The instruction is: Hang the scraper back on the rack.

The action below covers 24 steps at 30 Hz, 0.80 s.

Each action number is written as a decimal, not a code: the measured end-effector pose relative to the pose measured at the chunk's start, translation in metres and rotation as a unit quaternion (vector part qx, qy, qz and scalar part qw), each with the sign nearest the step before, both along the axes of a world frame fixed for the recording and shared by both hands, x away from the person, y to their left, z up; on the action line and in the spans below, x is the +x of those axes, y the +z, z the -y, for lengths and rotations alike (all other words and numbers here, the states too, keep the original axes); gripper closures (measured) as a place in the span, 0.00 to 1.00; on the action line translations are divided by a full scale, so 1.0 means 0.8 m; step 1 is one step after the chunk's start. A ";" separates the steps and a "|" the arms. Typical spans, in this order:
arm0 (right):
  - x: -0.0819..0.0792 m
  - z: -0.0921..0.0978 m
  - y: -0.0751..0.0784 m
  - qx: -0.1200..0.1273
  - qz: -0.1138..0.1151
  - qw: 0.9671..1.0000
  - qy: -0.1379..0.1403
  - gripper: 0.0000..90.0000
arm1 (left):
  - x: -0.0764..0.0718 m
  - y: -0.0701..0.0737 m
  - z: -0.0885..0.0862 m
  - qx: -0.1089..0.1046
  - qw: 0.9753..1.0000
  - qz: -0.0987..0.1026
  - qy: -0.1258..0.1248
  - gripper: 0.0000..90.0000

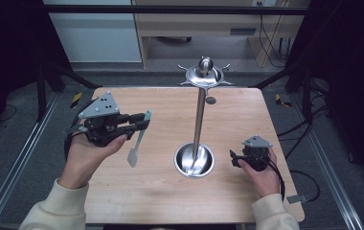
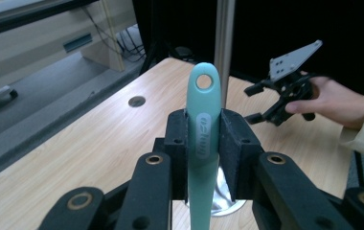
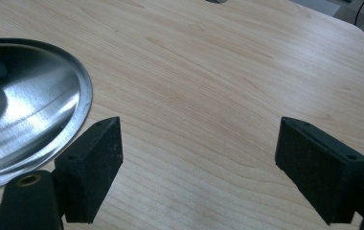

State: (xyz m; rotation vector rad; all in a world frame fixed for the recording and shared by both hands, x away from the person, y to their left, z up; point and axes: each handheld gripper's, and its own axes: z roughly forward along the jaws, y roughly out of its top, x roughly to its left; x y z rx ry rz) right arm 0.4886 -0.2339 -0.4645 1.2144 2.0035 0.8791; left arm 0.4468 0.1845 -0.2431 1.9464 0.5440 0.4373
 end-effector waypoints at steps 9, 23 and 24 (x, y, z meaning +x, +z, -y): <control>0.000 0.000 0.000 0.001 0.000 1.000 -0.001 0.19 | 0.006 0.017 0.014 -0.019 1.000 0.007 -0.004 0.82; -0.002 0.004 0.003 0.007 0.004 1.000 -0.004 0.18 | 0.016 0.039 0.037 -0.037 0.999 0.016 -0.008 0.82; -0.002 0.004 0.003 0.006 0.004 1.000 -0.004 0.18 | 0.016 0.040 0.037 -0.040 0.999 0.017 -0.009 0.82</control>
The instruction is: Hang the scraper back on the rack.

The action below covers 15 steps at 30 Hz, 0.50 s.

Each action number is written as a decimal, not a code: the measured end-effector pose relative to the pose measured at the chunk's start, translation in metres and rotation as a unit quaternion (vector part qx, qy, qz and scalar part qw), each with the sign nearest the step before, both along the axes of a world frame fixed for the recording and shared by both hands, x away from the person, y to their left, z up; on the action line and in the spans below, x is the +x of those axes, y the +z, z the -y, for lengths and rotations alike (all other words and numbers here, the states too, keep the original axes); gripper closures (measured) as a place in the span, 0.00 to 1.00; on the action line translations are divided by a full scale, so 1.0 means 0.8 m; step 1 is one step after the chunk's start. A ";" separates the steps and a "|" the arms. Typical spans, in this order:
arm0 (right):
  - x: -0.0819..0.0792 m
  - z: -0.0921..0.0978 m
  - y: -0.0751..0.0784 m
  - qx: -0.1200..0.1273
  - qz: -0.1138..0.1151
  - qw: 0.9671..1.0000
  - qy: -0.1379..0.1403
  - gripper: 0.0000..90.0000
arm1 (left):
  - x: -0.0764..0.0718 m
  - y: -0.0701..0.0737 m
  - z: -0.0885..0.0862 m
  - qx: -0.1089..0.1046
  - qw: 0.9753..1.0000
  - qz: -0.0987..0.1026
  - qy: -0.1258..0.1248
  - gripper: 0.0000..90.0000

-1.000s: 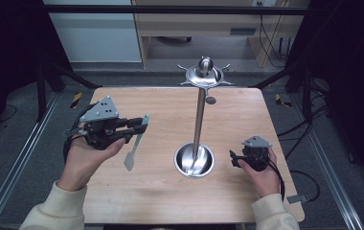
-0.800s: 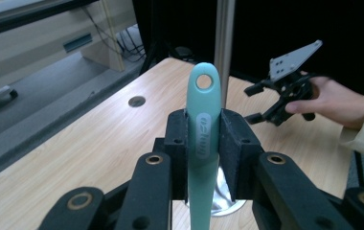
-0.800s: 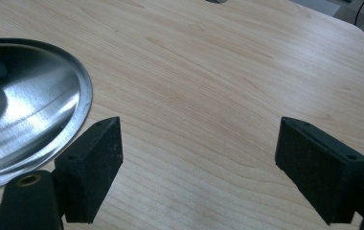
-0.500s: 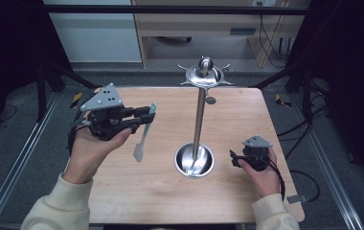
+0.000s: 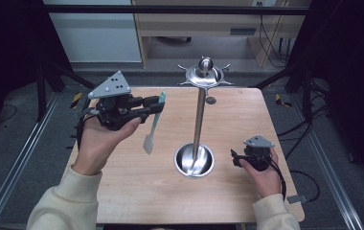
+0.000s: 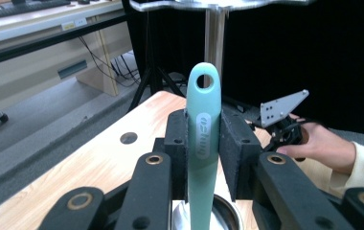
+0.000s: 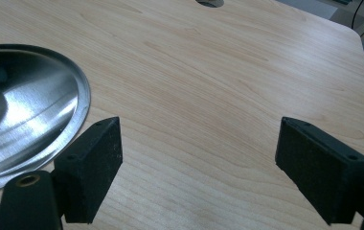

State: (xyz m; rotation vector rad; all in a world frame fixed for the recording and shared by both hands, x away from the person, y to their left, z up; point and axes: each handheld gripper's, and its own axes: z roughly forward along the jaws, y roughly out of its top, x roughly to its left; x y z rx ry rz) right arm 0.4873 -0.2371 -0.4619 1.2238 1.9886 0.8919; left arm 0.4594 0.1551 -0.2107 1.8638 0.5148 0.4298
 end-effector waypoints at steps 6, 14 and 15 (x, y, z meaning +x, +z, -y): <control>0.000 0.000 0.000 0.000 0.001 1.000 0.000 0.18 | 0.001 0.000 0.007 -0.008 1.000 0.000 -0.002 0.82; 0.000 0.001 0.000 0.001 0.002 1.000 0.000 0.18 | 0.003 0.010 0.014 -0.013 1.000 0.006 -0.004 0.82; 0.000 0.001 0.001 0.000 0.001 1.000 0.000 0.18 | 0.002 0.012 0.015 -0.015 1.000 0.007 -0.004 0.82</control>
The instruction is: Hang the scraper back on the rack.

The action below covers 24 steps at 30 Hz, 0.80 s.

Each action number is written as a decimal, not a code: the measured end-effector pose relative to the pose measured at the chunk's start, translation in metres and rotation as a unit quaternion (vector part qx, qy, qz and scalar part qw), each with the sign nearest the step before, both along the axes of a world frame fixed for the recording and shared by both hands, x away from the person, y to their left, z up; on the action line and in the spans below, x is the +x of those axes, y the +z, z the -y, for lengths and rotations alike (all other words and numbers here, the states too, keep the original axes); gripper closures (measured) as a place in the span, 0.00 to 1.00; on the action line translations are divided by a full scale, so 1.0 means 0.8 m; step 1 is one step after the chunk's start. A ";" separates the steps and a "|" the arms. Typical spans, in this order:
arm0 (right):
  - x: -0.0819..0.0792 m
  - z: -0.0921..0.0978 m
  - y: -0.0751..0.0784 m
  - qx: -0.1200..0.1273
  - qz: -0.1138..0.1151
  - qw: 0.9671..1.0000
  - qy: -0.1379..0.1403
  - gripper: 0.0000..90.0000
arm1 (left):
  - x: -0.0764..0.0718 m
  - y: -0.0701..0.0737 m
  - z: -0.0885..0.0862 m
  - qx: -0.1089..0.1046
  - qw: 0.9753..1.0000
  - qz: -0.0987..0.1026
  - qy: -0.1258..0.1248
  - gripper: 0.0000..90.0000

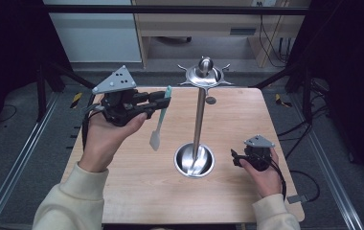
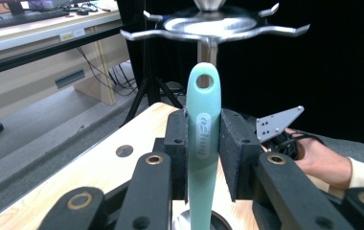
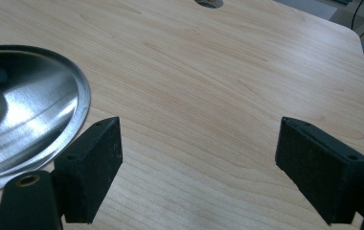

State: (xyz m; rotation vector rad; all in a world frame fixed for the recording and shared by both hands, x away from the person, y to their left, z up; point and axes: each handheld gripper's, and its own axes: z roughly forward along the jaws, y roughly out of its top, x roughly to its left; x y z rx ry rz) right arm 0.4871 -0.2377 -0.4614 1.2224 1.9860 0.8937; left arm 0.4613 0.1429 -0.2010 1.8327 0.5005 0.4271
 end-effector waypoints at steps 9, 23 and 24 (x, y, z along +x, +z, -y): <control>0.000 0.001 0.000 -0.001 0.001 1.000 0.001 0.18 | 0.002 0.007 0.008 0.000 1.000 0.005 -0.001 0.82; 0.000 0.001 0.000 0.002 0.000 1.000 0.001 0.18 | 0.008 0.008 0.017 -0.003 1.000 0.001 -0.009 0.82; 0.000 0.001 0.000 0.001 0.000 1.000 0.001 0.18 | 0.008 0.008 0.017 -0.002 1.000 0.001 -0.009 0.82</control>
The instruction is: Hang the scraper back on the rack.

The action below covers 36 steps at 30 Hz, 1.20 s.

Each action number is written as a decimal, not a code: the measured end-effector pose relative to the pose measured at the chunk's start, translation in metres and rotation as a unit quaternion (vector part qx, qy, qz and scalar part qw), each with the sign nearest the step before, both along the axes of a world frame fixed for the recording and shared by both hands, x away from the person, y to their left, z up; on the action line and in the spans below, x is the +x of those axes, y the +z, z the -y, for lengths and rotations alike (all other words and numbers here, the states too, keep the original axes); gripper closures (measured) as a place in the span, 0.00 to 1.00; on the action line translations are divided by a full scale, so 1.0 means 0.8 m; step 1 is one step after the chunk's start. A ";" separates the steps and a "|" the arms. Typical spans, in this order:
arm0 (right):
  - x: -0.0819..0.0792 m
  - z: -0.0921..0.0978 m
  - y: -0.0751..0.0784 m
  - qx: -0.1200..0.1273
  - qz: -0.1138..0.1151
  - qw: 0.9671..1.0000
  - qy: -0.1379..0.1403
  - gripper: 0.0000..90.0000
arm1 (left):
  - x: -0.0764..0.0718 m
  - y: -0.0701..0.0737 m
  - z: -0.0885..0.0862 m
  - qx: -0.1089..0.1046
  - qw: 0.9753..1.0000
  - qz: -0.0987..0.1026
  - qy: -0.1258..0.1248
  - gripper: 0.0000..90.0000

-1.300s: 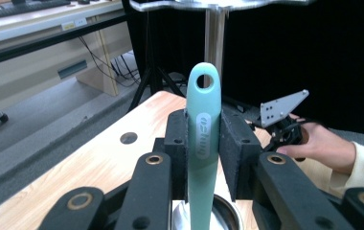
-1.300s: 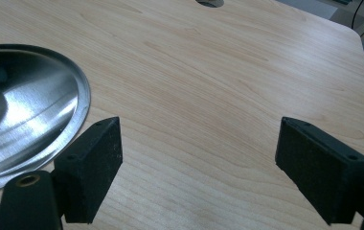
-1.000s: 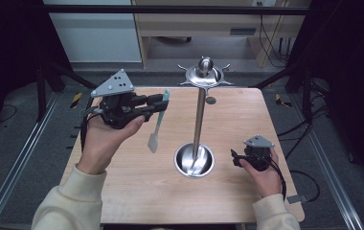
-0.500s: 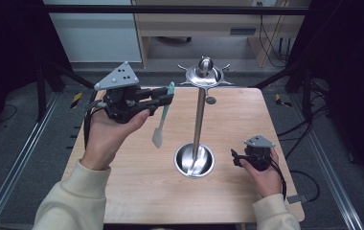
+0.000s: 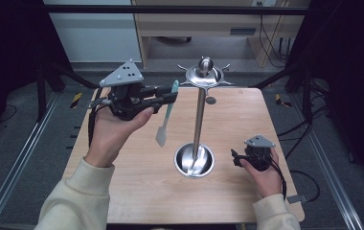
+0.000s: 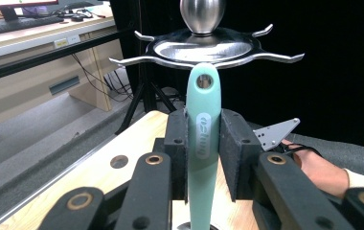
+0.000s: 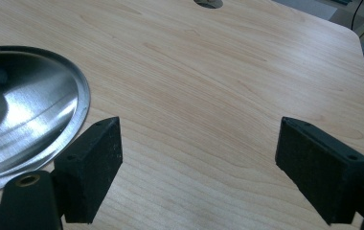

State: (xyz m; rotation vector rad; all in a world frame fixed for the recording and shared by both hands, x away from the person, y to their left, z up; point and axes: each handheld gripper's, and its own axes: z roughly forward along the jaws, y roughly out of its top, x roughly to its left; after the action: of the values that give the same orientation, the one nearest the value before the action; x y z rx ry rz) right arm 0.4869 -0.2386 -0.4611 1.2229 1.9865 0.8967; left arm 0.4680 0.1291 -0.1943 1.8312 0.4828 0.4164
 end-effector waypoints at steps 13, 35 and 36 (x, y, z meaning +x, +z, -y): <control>0.000 0.000 0.000 0.002 0.000 1.000 0.001 0.18 | 0.009 -0.004 0.012 0.004 1.000 -0.008 -0.003 0.82; 0.000 0.002 0.001 0.005 0.001 1.000 -0.001 0.18 | 0.012 -0.011 0.024 -0.007 1.000 0.000 -0.002 0.82; 0.000 0.003 0.001 0.005 0.001 1.000 -0.002 0.18 | 0.012 -0.012 0.023 -0.009 1.000 0.000 -0.001 0.82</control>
State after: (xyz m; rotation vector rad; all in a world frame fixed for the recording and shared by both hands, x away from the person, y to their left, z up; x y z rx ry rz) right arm 0.4866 -0.2406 -0.4607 1.2305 1.9798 0.9072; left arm 0.4779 0.1105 -0.2036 1.8148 0.4823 0.4096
